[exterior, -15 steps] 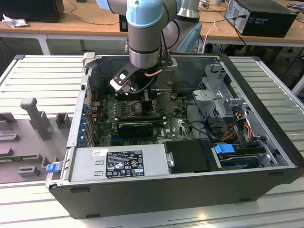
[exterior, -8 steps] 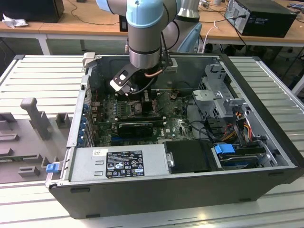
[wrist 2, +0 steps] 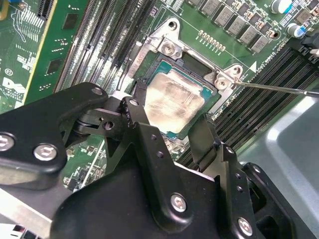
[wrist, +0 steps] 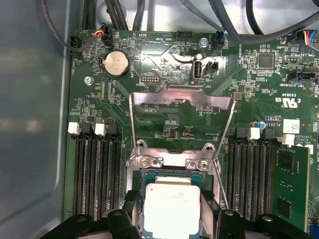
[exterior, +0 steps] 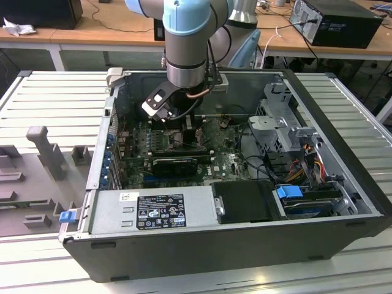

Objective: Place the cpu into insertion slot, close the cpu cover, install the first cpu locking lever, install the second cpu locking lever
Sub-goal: 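Place the cpu into insertion slot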

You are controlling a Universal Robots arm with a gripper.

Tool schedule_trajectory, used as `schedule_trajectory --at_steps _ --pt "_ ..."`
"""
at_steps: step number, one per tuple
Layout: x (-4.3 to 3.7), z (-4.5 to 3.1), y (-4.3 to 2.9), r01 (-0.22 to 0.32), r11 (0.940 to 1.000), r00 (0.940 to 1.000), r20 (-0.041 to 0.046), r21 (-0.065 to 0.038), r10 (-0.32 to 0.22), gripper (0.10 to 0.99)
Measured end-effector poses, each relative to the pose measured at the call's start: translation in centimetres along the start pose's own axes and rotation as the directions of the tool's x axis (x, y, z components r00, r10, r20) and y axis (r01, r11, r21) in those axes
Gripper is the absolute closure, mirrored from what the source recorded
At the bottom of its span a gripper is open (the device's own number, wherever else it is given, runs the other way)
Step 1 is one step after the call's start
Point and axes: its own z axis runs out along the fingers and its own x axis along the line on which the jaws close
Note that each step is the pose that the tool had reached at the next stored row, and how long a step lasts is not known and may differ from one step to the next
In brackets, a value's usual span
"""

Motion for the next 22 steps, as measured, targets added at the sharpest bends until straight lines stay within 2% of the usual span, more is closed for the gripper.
schedule_trajectory --at_steps 5,9,18,19,22 --pt "-0.44 -0.02 -0.01 0.0 1.0 1.0 0.0 0.0 0.0 0.478" --pt "-0.45 -0.21 -0.01 0.0 1.0 1.0 0.0 0.0 0.0 0.478" --pt "-0.46 -1.1 0.03 0.0 1.0 1.0 -0.0005 0.0 0.0 0.478" --pt "-0.46 -1.12 0.03 0.0 1.0 1.0 -0.0005 0.0 0.0 0.494" --pt "-0.47 -1.32 0.04 0.0 1.0 1.0 -0.0004 0.0 0.0 0.682"
